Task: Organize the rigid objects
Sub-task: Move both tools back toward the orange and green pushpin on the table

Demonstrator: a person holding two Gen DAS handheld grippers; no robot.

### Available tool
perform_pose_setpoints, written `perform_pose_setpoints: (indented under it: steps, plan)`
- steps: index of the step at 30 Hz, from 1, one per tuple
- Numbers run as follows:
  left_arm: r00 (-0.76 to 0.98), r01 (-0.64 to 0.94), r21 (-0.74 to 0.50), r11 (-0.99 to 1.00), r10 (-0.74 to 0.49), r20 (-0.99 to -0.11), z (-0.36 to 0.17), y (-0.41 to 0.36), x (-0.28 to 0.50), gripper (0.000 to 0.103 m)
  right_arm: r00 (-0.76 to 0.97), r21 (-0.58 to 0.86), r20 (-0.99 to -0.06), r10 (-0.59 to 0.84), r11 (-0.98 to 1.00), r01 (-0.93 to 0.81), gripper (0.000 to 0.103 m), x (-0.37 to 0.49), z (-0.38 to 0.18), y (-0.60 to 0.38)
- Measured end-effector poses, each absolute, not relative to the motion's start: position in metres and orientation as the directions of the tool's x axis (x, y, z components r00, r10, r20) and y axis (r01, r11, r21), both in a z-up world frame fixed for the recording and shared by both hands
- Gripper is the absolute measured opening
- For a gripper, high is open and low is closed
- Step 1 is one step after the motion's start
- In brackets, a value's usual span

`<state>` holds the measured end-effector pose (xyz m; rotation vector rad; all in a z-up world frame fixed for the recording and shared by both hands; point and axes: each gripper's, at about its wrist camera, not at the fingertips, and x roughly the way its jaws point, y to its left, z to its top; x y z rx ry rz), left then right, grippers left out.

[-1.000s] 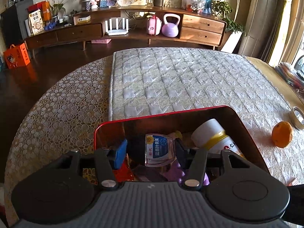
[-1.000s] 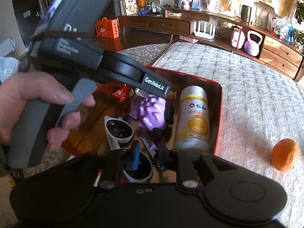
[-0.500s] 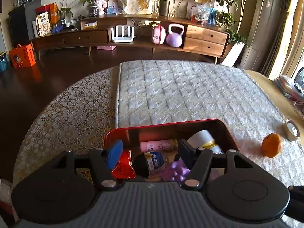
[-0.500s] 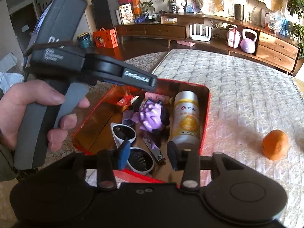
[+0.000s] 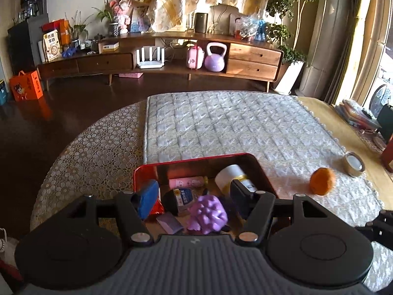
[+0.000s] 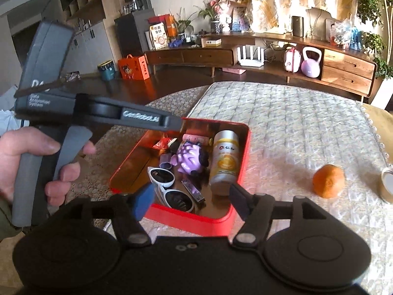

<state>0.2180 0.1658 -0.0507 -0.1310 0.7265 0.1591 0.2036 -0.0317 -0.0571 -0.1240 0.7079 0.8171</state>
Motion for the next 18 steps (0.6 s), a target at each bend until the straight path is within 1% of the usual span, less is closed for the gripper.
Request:
perform_pose_setpoints:
  steps: [3,5,15,16,17,18]
  plan:
    - [0.746,-0.179,-0.072,0.981,0.088,-0.66,-0.044,0.157,0.208,0.065,0.481,0.162,-0.611,0.629,0.694,-0.702,0.075,0.199,-0.052,-0.046]
    - [0.752,-0.173,-0.074,0.982,0.083,-0.654,-0.04,0.151,0.203,0.069,0.49,0.158,-0.605,0.628,0.698,-0.699,0.076,0.196,-0.05,-0.057]
    - [0.773,-0.102,-0.092,0.991,0.02,-0.634,-0.031,0.105,0.183,0.069,0.541,0.15,-0.584,0.605,0.736,-0.66,0.088,0.188,-0.048,-0.109]
    - [0.774,-0.093,-0.096,0.991,0.011,-0.633,-0.03,0.1,0.182,0.071,0.546,0.15,-0.582,0.603,0.739,-0.657,0.09,0.186,-0.048,-0.114]
    - [0.776,-0.087,-0.099,0.991,0.005,-0.631,-0.03,0.095,0.181,0.075,0.553,0.148,-0.579,0.6,0.744,-0.652,0.092,0.185,-0.048,-0.12]
    - [0.778,-0.081,-0.102,0.992,-0.001,-0.628,-0.03,0.091,0.179,0.077,0.561,0.146,-0.573,0.597,0.748,-0.648,0.095,0.184,-0.048,-0.125]
